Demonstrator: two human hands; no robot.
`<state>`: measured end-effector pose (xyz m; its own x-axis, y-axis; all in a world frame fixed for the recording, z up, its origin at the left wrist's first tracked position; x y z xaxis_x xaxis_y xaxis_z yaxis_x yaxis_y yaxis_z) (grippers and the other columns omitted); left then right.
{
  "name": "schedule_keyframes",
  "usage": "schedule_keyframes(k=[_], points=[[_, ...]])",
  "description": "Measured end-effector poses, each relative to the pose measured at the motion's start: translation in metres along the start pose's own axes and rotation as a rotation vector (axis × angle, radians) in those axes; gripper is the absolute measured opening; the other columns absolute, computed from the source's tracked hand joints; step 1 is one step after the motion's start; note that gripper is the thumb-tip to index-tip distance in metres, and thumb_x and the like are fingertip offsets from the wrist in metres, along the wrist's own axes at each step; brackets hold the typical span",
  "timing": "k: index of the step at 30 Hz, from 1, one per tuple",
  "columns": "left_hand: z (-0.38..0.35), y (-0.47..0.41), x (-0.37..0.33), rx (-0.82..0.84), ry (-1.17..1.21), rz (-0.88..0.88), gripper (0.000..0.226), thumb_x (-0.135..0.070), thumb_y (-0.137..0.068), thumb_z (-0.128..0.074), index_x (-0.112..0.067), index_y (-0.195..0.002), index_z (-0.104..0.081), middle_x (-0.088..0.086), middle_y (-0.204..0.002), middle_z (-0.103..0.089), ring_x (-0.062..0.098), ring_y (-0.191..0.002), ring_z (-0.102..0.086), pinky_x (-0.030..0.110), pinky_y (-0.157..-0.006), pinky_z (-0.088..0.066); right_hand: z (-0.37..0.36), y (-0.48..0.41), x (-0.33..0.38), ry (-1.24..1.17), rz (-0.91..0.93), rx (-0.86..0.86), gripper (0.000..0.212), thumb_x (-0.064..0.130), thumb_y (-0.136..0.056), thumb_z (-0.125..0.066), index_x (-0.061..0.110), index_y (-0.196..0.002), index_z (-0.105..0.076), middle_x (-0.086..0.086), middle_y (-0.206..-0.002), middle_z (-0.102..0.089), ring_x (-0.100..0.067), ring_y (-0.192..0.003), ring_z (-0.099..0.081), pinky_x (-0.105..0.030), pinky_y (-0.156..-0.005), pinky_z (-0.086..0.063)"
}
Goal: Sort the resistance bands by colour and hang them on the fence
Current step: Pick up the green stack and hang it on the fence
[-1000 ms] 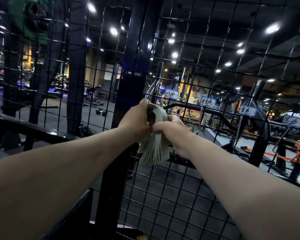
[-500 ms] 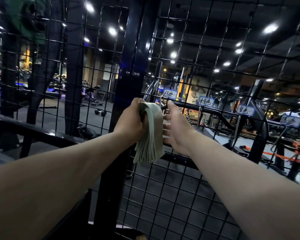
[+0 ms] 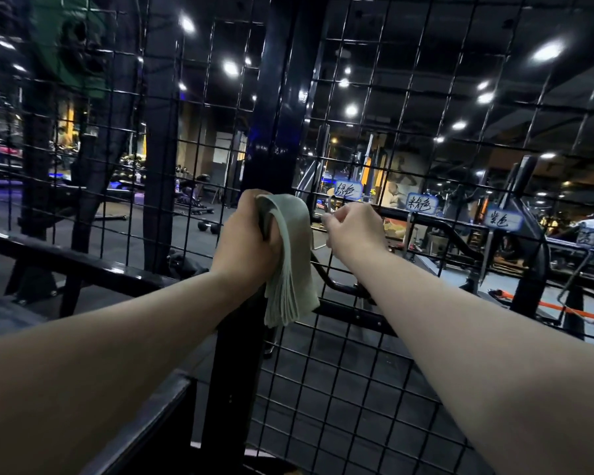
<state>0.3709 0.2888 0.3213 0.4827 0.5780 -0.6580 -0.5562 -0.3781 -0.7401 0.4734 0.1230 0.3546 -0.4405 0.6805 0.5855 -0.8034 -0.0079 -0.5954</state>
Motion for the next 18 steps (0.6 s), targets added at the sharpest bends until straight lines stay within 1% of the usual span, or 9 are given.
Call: schedule_keyframes(k=[4,8,9,12,14,15,16,17,18], points=[[0.009,-0.002,0.000,0.007,-0.047,-0.008,0.018,-0.019,-0.095,-0.049,-0.028,-0.110,-0.045,-0.004,-0.093,-0.063,0.019,-0.088,-0.063,0.047,-0.081,-0.055,-0.012,-0.006,-0.002,0.034,-0.037,-0.017,0.027,0.033,-0.094,-0.062,0.012,-0.077,-0.068,-0.008,-0.079,-0.071,-0.027,-0.074,-0.070,-0.034,-0.074,-0.057],[0.014,-0.003,0.001,0.025,-0.051,0.005,0.019,-0.019,-0.095,-0.050,-0.022,-0.113,-0.047,-0.003,-0.095,-0.063,0.018,-0.090,-0.063,0.048,-0.083,-0.056,-0.011,-0.009,-0.007,0.097,-0.028,-0.072,0.028,0.022,-0.096,-0.054,0.008,-0.075,-0.068,-0.008,-0.075,-0.069,-0.024,-0.069,-0.067,-0.028,-0.064,-0.053],[0.015,-0.001,0.001,0.026,-0.053,0.011,0.018,-0.018,-0.095,-0.049,-0.021,-0.113,-0.047,-0.004,-0.093,-0.062,0.016,-0.089,-0.062,0.047,-0.082,-0.056,-0.011,-0.010,-0.009,0.090,-0.027,-0.077,0.027,0.022,-0.096,-0.056,0.009,-0.076,-0.068,-0.007,-0.074,-0.069,-0.024,-0.069,-0.068,-0.030,-0.064,-0.055],[0.017,0.005,-0.002,0.040,-0.064,0.003,0.014,-0.019,-0.096,-0.048,-0.021,-0.110,-0.047,-0.004,-0.089,-0.061,0.015,-0.083,-0.062,0.048,-0.077,-0.057,-0.010,-0.008,-0.014,0.038,-0.041,-0.081,0.023,0.028,-0.094,-0.062,0.011,-0.078,-0.066,-0.006,-0.074,-0.069,-0.025,-0.066,-0.069,-0.042,-0.065,-0.061],[0.019,0.009,-0.006,0.058,-0.081,-0.002,0.014,-0.019,-0.095,-0.048,-0.022,-0.109,-0.048,-0.003,-0.087,-0.062,0.017,-0.080,-0.063,0.048,-0.073,-0.057,-0.001,0.003,-0.011,-0.021,-0.050,-0.116,0.020,0.030,-0.095,-0.061,0.010,-0.091,-0.062,-0.007,-0.080,-0.069,-0.025,-0.069,-0.069,-0.039,-0.063,-0.059],[0.020,0.011,-0.008,0.066,-0.088,-0.008,0.014,-0.019,-0.095,-0.048,-0.022,-0.108,-0.048,-0.003,-0.085,-0.062,0.017,-0.078,-0.062,0.048,-0.071,-0.057,0.006,0.012,-0.009,-0.086,-0.052,-0.146,0.021,0.031,-0.096,-0.058,0.010,-0.099,-0.057,-0.008,-0.085,-0.069,-0.025,-0.071,-0.069,-0.035,-0.060,-0.056],[0.021,0.012,-0.011,0.071,-0.097,-0.021,0.013,-0.018,-0.094,-0.049,-0.022,-0.107,-0.049,-0.003,-0.084,-0.062,0.017,-0.076,-0.062,0.047,-0.070,-0.057,0.013,0.023,-0.005,-0.169,-0.053,-0.154,0.023,0.035,-0.096,-0.054,0.013,-0.103,-0.053,-0.009,-0.088,-0.069,-0.025,-0.073,-0.068,-0.032,-0.057,-0.052],[0.023,0.016,-0.014,0.076,-0.111,-0.033,0.013,-0.018,-0.094,-0.050,-0.022,-0.106,-0.049,-0.004,-0.082,-0.062,0.016,-0.075,-0.061,0.047,-0.070,-0.056,0.016,0.035,0.000,-0.257,-0.049,-0.119,0.026,0.043,-0.095,-0.049,0.018,-0.101,-0.052,-0.008,-0.088,-0.069,-0.026,-0.076,-0.068,-0.034,-0.060,-0.052],[0.024,0.018,-0.017,0.080,-0.123,-0.046,0.012,-0.019,-0.093,-0.051,-0.023,-0.105,-0.049,-0.005,-0.082,-0.062,0.016,-0.075,-0.061,0.046,-0.069,-0.056,0.015,0.048,0.008,-0.332,-0.038,-0.018,0.031,0.050,-0.094,-0.045,0.021,-0.097,-0.055,-0.006,-0.088,-0.069,-0.025,-0.080,-0.067,-0.037,-0.068,-0.052]])
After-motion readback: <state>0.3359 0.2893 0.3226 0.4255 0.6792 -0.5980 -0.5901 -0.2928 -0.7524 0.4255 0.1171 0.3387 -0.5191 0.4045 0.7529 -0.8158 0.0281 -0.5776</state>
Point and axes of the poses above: each hand's wrist, its own y-axis away from the middle knuckle, its own z-axis out of the back of the hand, x = y × z, the point moved 7 cm from there along -y, towards the middle knuckle
